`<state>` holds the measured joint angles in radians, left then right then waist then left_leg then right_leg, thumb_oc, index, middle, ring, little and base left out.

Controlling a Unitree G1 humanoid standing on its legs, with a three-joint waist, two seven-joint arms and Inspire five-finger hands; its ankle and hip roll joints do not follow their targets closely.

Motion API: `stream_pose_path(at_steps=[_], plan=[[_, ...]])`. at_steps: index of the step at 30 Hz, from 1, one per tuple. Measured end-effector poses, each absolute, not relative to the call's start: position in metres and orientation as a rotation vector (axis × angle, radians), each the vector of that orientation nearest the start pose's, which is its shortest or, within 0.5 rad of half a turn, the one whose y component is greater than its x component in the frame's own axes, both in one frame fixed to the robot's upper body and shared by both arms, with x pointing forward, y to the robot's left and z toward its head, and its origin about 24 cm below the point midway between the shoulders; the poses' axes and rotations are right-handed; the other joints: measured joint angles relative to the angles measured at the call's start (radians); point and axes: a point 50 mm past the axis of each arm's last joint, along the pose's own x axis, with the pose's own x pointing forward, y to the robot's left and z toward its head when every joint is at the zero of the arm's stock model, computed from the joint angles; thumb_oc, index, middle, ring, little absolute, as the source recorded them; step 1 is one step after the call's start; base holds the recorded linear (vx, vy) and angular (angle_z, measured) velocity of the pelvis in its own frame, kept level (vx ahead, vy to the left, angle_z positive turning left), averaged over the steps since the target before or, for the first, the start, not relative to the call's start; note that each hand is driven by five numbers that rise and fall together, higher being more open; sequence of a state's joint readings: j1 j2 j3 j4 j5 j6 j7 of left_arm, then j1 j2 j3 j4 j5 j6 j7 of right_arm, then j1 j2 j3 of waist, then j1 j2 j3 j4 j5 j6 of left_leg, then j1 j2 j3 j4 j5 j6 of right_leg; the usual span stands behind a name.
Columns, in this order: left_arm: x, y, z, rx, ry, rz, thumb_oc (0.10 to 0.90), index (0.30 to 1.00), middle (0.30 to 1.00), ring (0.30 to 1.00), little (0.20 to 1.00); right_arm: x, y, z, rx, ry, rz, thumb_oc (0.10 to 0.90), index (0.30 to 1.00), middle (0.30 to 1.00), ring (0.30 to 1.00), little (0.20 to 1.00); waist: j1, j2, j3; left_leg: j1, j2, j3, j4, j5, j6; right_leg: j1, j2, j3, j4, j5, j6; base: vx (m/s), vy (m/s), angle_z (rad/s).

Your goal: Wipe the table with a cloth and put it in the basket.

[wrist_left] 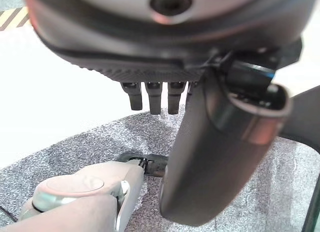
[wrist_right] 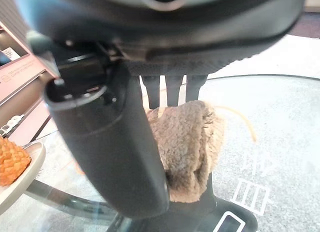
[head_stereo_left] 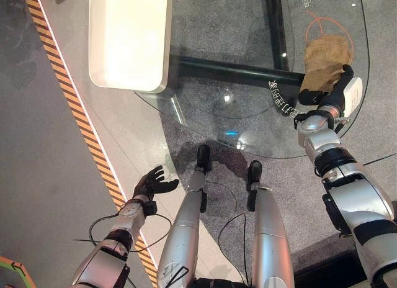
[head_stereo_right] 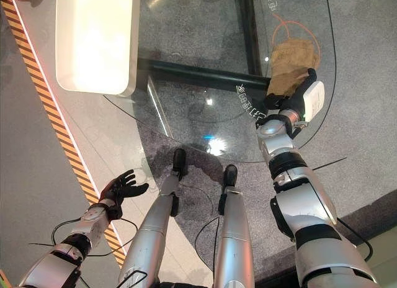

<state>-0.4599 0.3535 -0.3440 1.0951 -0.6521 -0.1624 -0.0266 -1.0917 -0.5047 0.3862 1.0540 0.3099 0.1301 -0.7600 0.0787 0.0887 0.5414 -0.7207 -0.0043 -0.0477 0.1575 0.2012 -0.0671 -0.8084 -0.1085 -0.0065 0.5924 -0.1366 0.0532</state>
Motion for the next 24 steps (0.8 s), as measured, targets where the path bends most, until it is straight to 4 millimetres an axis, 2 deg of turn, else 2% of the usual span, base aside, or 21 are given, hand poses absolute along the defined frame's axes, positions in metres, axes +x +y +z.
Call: stream_pose_path(at_steps=[5, 7, 8, 15, 24], plan=[[0.292, 0.224, -0.047, -0.057, 0.498, 0.089, 0.800, 0.900, 0.900, 0.900, 0.900, 0.402, -0.245, 0.183, -0.456, -0.011, -0.761, 0.800, 0.900, 0.900, 0.900, 0.900, 0.000, 0.000, 0.000, 0.000, 0.001, -0.004, -0.001, 0.001, -0.001, 0.000, 0.000, -0.005, 0.001, -0.001, -0.002, 0.00, 0.000, 0.00], [0.292, 0.224, -0.047, -0.057, 0.497, 0.088, 0.800, 0.900, 0.900, 0.900, 0.900, 0.403, -0.247, 0.185, -0.457, 0.005, -0.753, 0.199, 0.385, 0.385, 0.385, 0.299, 0.000, 0.001, 0.000, 0.000, 0.001, -0.006, -0.001, 0.001, -0.001, 0.001, 0.000, -0.007, 0.002, -0.002, -0.004, 0.00, 0.000, 0.00], [0.292, 0.224, -0.047, -0.057, 0.497, 0.088, 0.800, 0.900, 0.900, 0.900, 0.900, 0.403, -0.247, 0.186, -0.456, 0.011, -0.751, 0.100, 0.300, 0.300, 0.300, 0.200, 0.000, 0.001, -0.001, 0.000, 0.001, -0.009, -0.001, 0.001, -0.002, 0.001, 0.000, -0.009, 0.003, -0.003, -0.004, 0.01, -0.001, 0.03], [0.293, 0.222, -0.046, -0.061, 0.503, 0.081, 0.800, 0.900, 0.900, 0.900, 0.900, 0.402, -0.264, 0.198, -0.464, 0.030, -0.790, 0.100, 0.300, 0.300, 0.300, 0.200, 0.000, 0.002, -0.001, 0.000, 0.001, -0.017, 0.000, 0.001, -0.002, -0.001, 0.000, -0.014, 0.012, -0.007, -0.010, 0.00, 0.000, 0.01], [0.293, 0.222, -0.047, -0.061, 0.506, 0.080, 0.800, 0.900, 0.900, 0.900, 0.900, 0.402, -0.267, 0.198, -0.465, 0.041, -0.787, 0.100, 0.300, 0.300, 0.300, 0.200, 0.000, 0.009, -0.004, 0.000, 0.003, -0.017, 0.000, 0.001, -0.002, -0.001, 0.002, -0.016, 0.015, -0.010, -0.012, 0.00, 0.000, 0.00]])
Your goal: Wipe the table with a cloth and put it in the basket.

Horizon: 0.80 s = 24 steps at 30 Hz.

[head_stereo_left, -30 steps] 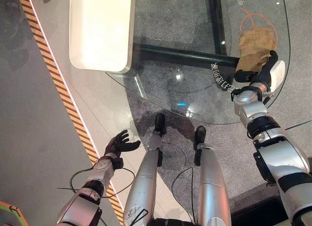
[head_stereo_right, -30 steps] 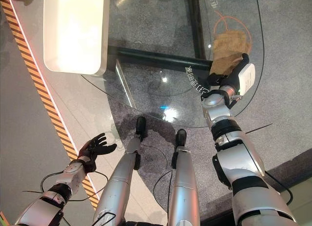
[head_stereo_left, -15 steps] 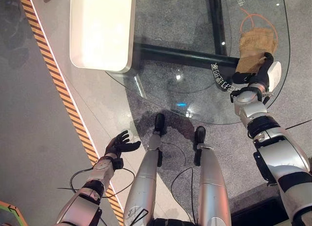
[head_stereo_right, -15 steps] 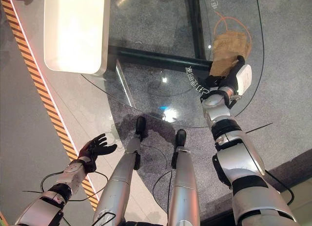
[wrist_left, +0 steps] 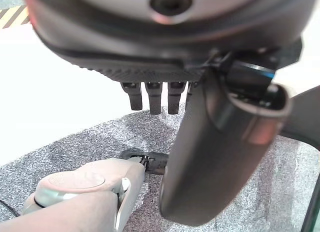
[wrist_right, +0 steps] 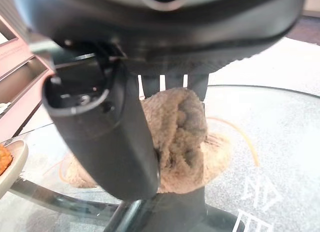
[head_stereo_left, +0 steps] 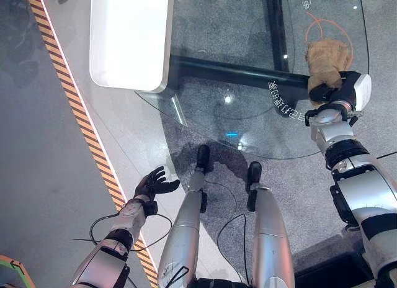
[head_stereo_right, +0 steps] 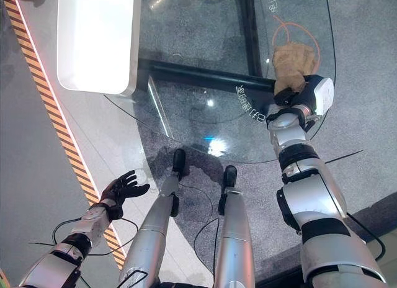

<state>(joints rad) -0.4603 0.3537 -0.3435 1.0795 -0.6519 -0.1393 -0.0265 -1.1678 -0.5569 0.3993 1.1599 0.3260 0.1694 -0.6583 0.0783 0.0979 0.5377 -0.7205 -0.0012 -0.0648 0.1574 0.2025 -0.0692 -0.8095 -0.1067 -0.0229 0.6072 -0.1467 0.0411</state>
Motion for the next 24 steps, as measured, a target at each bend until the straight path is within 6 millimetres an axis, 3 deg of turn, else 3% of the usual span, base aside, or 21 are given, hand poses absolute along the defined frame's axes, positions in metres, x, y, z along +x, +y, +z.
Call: stream_pose_path(at_steps=[14, 20, 24], plan=[[0.293, 0.222, -0.047, -0.061, 0.506, 0.081, 0.800, 0.900, 0.900, 0.900, 0.900, 0.403, -0.263, 0.200, -0.519, 0.004, -0.764, 0.100, 0.300, 0.300, 0.300, 0.200, -0.002, 0.001, 0.000, -0.003, 0.000, -0.001, -0.001, 0.000, 0.000, -0.005, 0.001, 0.001, 0.000, -0.001, 0.000, 0.00, 0.000, 0.00], [0.295, 0.218, -0.044, -0.067, 0.491, 0.077, 0.800, 0.900, 0.900, 0.900, 0.900, 0.406, -0.241, 0.213, -0.665, -0.061, -0.696, 0.100, 0.300, 0.300, 0.300, 0.200, -0.011, 0.007, 0.002, -0.018, 0.002, 0.000, -0.001, 0.000, 0.000, -0.019, 0.003, 0.001, -0.002, 0.000, 0.000, 0.00, 0.000, 0.00], [0.296, 0.213, -0.044, -0.077, 0.488, 0.069, 0.800, 0.900, 0.900, 0.900, 0.900, 0.408, -0.215, 0.218, -0.754, -0.128, -0.602, 0.100, 0.300, 0.300, 0.300, 0.200, -0.010, 0.022, 0.002, -0.017, 0.002, 0.000, -0.001, 0.003, -0.003, -0.019, 0.003, 0.001, -0.002, -0.001, -0.001, 0.00, 0.000, 0.00]])
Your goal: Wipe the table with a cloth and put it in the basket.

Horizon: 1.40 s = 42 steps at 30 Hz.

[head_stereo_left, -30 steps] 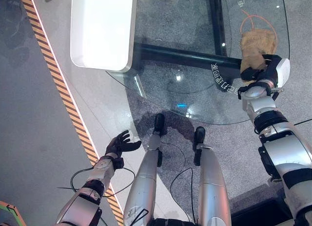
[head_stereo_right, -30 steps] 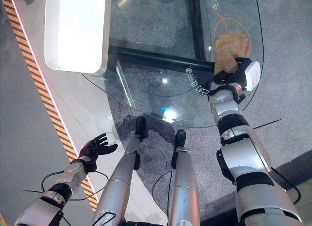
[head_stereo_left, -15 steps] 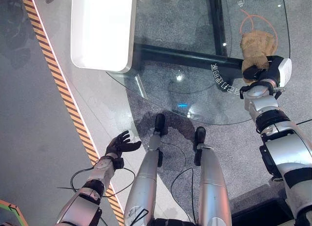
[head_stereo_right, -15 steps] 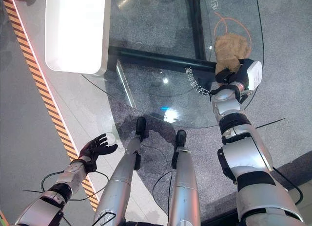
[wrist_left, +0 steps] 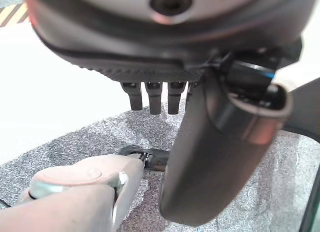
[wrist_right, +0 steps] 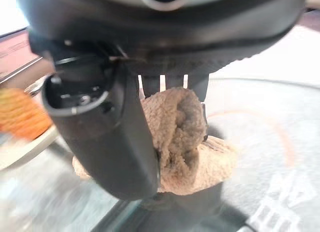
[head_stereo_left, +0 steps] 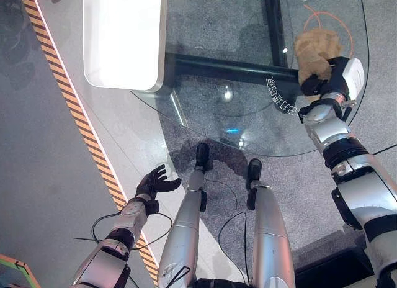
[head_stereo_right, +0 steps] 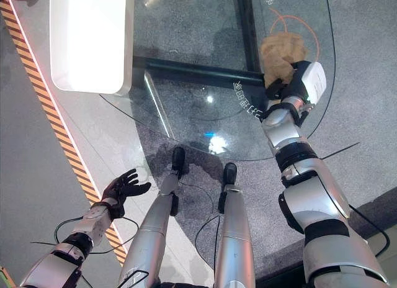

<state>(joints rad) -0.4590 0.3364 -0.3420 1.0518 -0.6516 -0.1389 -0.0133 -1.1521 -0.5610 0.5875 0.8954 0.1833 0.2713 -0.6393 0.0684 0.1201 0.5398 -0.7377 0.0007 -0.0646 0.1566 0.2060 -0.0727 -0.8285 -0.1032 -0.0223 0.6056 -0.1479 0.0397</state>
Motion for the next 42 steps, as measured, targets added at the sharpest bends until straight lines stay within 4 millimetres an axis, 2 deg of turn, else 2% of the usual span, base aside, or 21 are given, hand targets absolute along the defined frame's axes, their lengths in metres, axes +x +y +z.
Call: stream_pose_path(at_steps=[4, 5, 8, 24, 31, 42], plan=[[0.297, 0.207, -0.044, -0.089, 0.483, 0.056, 0.800, 0.900, 0.900, 0.900, 0.900, 0.411, -0.178, 0.216, -0.823, -0.190, -0.466, 0.100, 0.300, 0.300, 0.300, 0.200, 0.013, 0.010, 0.000, 0.003, 0.000, 0.000, -0.004, 0.003, 0.002, 0.001, 0.000, -0.001, 0.001, -0.001, -0.001, 0.00, 0.016, 0.01], [0.297, 0.206, -0.045, -0.090, 0.483, 0.054, 0.800, 0.900, 0.900, 0.900, 0.900, 0.411, -0.163, 0.214, -0.862, -0.213, -0.405, 0.100, 0.300, 0.300, 0.300, 0.200, 0.017, 0.011, 0.000, 0.004, 0.000, 0.000, -0.006, 0.005, 0.001, 0.001, -0.001, -0.001, 0.002, -0.002, -0.001, 0.00, 0.026, 0.04], [0.297, 0.206, -0.044, -0.091, 0.481, 0.052, 0.800, 0.900, 0.900, 0.900, 0.900, 0.411, -0.146, 0.208, -0.915, -0.225, -0.329, 0.100, 0.300, 0.300, 0.300, 0.200, 0.034, 0.011, 0.000, 0.005, -0.003, 0.000, -0.009, 0.004, -0.001, 0.001, -0.004, -0.001, 0.003, -0.002, 0.000, 0.00, 0.009, 0.01], [0.292, 0.207, -0.049, -0.090, 0.497, 0.053, 0.800, 0.900, 0.900, 0.900, 0.900, 0.413, -0.136, 0.203, -1.210, -0.235, -0.167, 0.100, 0.300, 0.300, 0.300, 0.200, 0.038, 0.014, -0.002, 0.023, -0.007, -0.003, -0.022, 0.009, -0.001, 0.006, -0.011, -0.003, 0.023, -0.009, -0.001, 0.00, 0.002, 0.01], [0.292, 0.206, -0.049, -0.090, 0.497, 0.052, 0.800, 0.900, 0.900, 0.900, 0.900, 0.412, -0.133, 0.203, -1.235, -0.232, -0.107, 0.100, 0.300, 0.300, 0.300, 0.200, 0.037, 0.015, -0.002, 0.023, -0.007, -0.004, -0.022, 0.009, -0.001, 0.006, -0.011, -0.003, 0.023, -0.009, -0.001, 0.00, 0.000, 0.00], [0.294, 0.204, -0.046, -0.093, 0.487, 0.039, 0.800, 0.900, 0.900, 0.900, 0.900, 0.410, -0.122, 0.198, -1.309, -0.227, 0.096, 0.100, 0.300, 0.300, 0.300, 0.200, 0.037, 0.017, -0.003, 0.023, -0.006, -0.009, -0.022, 0.009, -0.001, 0.006, -0.010, -0.005, 0.024, -0.010, -0.002, 0.00, 0.000, 0.00]])
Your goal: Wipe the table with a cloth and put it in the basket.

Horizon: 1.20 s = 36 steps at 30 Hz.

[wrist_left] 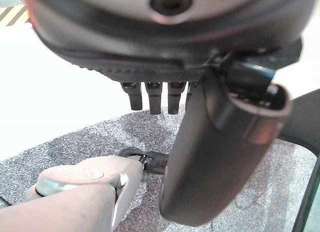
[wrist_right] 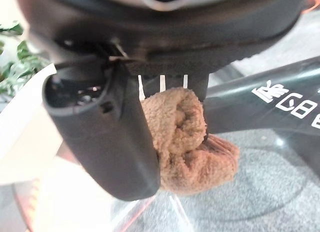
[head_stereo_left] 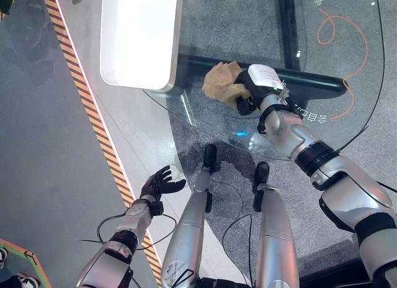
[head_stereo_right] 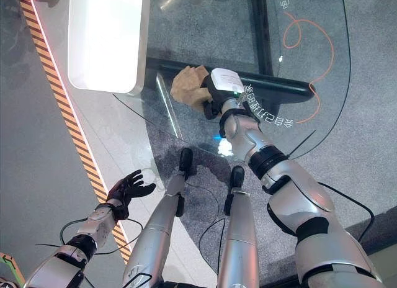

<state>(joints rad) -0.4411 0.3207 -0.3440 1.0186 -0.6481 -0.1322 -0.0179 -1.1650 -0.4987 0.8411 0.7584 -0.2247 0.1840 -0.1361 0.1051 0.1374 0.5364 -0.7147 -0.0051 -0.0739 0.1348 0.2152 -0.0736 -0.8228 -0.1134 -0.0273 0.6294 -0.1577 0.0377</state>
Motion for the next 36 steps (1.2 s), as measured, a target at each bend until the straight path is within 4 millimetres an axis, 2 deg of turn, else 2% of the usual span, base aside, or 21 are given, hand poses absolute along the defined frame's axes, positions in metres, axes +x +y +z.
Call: stream_pose_path(at_steps=[11, 20, 30, 36], plan=[[0.294, 0.204, -0.046, -0.096, 0.488, 0.027, 0.800, 0.900, 0.900, 0.900, 0.900, 0.410, -0.118, 0.196, -1.332, -0.205, 0.200, 0.100, 0.300, 0.300, 0.300, 0.200, 0.002, 0.000, 0.000, 0.000, -0.001, -0.016, 0.001, 0.001, -0.002, 0.000, -0.003, -0.018, 0.013, -0.009, -0.009, 0.00, -0.002, 0.03], [0.293, 0.205, -0.048, -0.096, 0.511, 0.025, 0.800, 0.900, 0.900, 0.900, 0.900, 0.409, -0.117, 0.194, -1.338, -0.219, 0.204, 0.100, 0.300, 0.300, 0.300, 0.200, 0.003, 0.000, 0.000, 0.000, 0.000, -0.016, 0.001, 0.001, -0.002, 0.000, -0.003, -0.019, 0.015, -0.011, -0.010, 0.00, 0.000, 0.00], [0.293, 0.205, -0.048, -0.100, 0.502, 0.017, 0.800, 0.900, 0.900, 0.900, 0.900, 0.406, -0.128, 0.172, -1.168, -0.282, -0.002, 0.100, 0.300, 0.300, 0.300, 0.200, 0.004, 0.001, 0.000, -0.004, 0.000, -0.017, 0.001, 0.001, -0.002, -0.003, -0.004, -0.019, 0.014, -0.014, -0.014, 0.00, 0.000, 0.00], [0.294, 0.205, -0.046, -0.101, 0.479, 0.016, 0.800, 0.900, 0.900, 0.900, 0.900, 0.407, -0.147, 0.183, -0.992, -0.300, -0.220, 0.100, 0.300, 0.300, 0.300, 0.200, 0.008, 0.003, 0.000, -0.021, -0.002, -0.016, 0.001, 0.001, -0.002, -0.015, -0.008, -0.017, 0.010, -0.015, -0.014, 0.00, 0.005, 0.02]])
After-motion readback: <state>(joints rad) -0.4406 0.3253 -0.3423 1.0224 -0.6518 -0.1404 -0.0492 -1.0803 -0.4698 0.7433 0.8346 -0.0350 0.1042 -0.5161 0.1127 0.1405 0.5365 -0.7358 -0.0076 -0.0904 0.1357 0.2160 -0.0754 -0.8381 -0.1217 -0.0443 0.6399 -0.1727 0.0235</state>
